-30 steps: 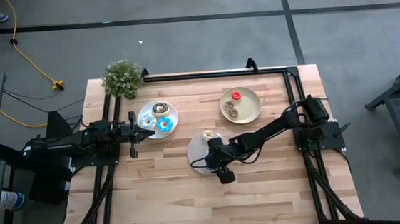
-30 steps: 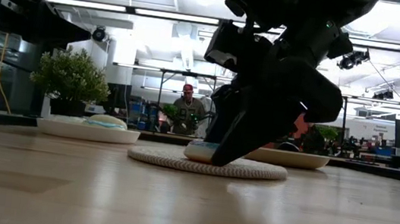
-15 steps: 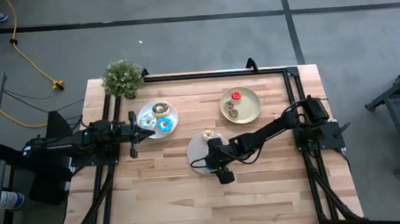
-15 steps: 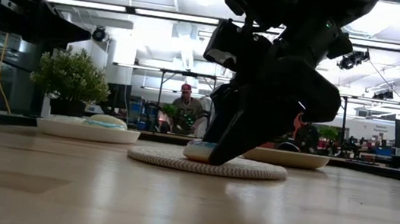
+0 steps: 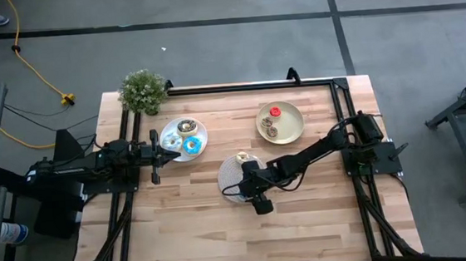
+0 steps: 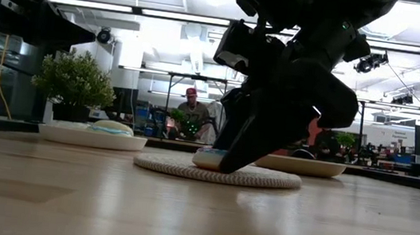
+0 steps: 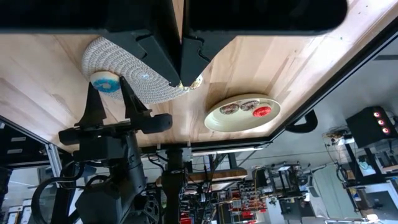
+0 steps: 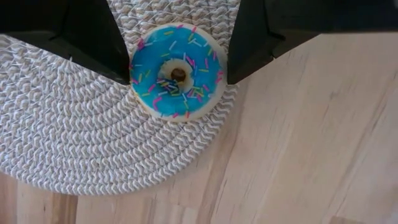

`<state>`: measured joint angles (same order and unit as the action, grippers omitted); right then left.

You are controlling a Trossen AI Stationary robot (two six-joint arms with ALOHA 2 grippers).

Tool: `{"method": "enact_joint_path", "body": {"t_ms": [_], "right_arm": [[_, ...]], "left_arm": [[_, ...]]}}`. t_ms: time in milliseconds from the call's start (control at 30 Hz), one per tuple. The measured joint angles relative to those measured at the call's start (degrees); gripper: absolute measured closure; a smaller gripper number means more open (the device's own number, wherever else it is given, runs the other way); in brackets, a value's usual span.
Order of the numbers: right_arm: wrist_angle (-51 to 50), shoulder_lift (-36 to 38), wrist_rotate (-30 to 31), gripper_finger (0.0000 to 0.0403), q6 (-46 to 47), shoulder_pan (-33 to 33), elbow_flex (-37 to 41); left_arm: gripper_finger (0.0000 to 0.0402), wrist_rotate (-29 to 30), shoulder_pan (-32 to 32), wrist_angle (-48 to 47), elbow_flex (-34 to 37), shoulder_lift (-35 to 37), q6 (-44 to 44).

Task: Pick & Place donuts
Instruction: Put the small light blue donut on the brown plate

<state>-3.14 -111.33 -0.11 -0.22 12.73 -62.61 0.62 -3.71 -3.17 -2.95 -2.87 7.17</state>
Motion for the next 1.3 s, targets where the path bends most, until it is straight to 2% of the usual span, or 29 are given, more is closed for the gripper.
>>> {"method": "enact_joint_path", "body": {"t_ms": [300,600,933,1300], "right_arm": [[0.5,0.0,-0.47,0.02,0.01,0.02,0.0],[-0.13,3.68,-0.33,0.0204,0.01,-0.56,0.02],[-11.1,13.44,0.91,0.0205,-1.44,-4.6,0.02],[-29.53,22.78,1.05,0.0205,-1.74,-14.49,0.54]], "left_arm": [[0.0401,0.0,-0.01,0.01,-0.01,0.0,0.01],[0.0401,0.0,0.0,-0.01,-0.01,0.02,0.01],[0.0401,0.0,0.0,0.0,0.0,0.0,0.0],[0.0401,0.0,-0.01,-0.01,-0.01,0.0,0.01]]}}
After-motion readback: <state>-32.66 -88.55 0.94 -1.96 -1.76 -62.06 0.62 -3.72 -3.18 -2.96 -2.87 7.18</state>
